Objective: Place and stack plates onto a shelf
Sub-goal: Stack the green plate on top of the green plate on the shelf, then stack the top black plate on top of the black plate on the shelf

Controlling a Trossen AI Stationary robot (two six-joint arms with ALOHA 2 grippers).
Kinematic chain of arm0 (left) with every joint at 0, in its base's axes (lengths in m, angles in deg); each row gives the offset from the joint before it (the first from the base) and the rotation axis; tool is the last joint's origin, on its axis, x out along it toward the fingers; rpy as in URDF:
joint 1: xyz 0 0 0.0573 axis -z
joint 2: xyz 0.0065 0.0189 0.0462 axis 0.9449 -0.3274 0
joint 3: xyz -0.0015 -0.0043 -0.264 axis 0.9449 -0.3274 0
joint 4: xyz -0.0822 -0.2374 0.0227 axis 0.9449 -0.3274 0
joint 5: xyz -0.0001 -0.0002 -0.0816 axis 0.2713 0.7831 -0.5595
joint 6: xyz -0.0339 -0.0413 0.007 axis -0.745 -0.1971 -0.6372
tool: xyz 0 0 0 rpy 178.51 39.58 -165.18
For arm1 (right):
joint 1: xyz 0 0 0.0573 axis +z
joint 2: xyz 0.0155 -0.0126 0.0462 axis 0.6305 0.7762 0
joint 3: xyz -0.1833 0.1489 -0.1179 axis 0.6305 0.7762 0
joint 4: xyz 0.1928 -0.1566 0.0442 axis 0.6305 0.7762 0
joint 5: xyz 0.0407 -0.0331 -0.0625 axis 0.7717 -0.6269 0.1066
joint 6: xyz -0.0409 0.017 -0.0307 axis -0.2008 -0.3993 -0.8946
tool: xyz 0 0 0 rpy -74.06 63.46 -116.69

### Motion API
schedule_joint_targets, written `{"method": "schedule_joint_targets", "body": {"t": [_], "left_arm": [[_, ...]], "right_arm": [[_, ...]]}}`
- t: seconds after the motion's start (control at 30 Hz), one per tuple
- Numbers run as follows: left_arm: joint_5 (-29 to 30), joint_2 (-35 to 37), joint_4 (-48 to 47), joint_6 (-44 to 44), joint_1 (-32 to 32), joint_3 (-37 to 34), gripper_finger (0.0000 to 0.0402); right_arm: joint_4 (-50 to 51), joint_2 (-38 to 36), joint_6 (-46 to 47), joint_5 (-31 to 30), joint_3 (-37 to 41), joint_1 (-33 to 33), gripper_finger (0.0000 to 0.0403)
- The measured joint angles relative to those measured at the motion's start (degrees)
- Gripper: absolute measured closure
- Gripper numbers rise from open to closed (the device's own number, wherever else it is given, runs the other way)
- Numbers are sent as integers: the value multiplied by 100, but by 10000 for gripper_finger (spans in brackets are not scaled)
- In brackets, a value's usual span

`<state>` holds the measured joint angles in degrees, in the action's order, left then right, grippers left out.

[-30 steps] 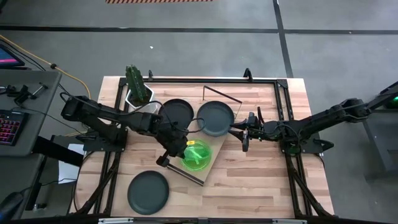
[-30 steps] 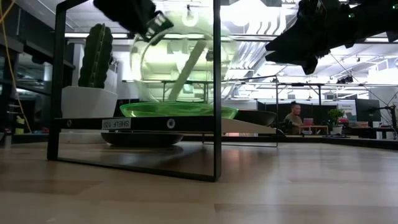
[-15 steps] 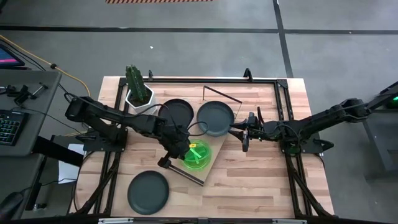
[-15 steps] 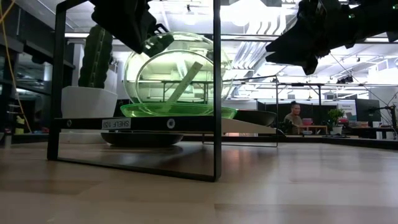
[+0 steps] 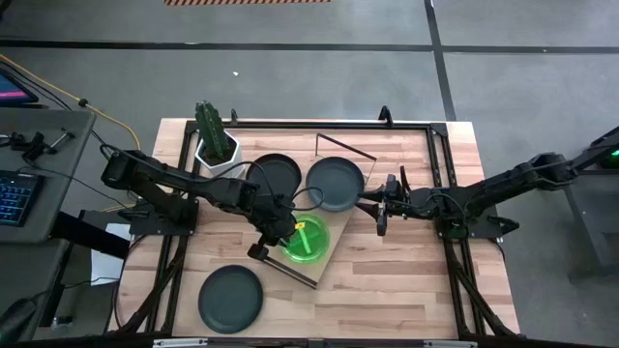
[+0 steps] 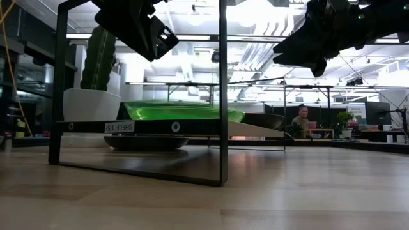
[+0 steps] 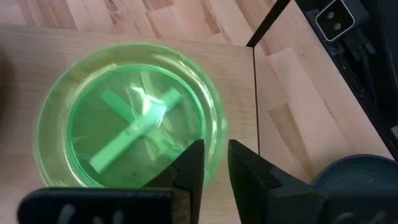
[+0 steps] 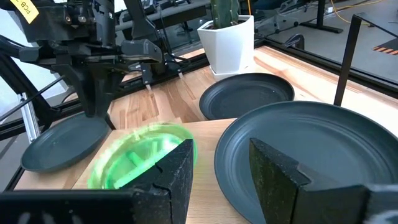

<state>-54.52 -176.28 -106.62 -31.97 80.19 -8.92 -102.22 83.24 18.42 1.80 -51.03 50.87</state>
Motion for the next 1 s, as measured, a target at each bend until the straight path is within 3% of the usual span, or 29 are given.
{"method": "schedule_joint_targets", "body": {"t": [0.33,0.47,0.6,0.8,1.0], "left_arm": [[71,122,-132,-43,-2,1,297],[881,447,-723,114,-4,89,295],[1679,1012,-1077,35,-8,125,295],[2170,2026,-1016,-135,-4,72,295],[2449,3115,34,-149,-7,-1002,295]], "right_arm": [[0,0,7,0,1,0,263],[2,0,4,0,1,-1,263],[30,0,2,-2,-1,-1,263],[37,0,16,-2,0,-1,263],[59,1,25,0,0,-1,263]]}}
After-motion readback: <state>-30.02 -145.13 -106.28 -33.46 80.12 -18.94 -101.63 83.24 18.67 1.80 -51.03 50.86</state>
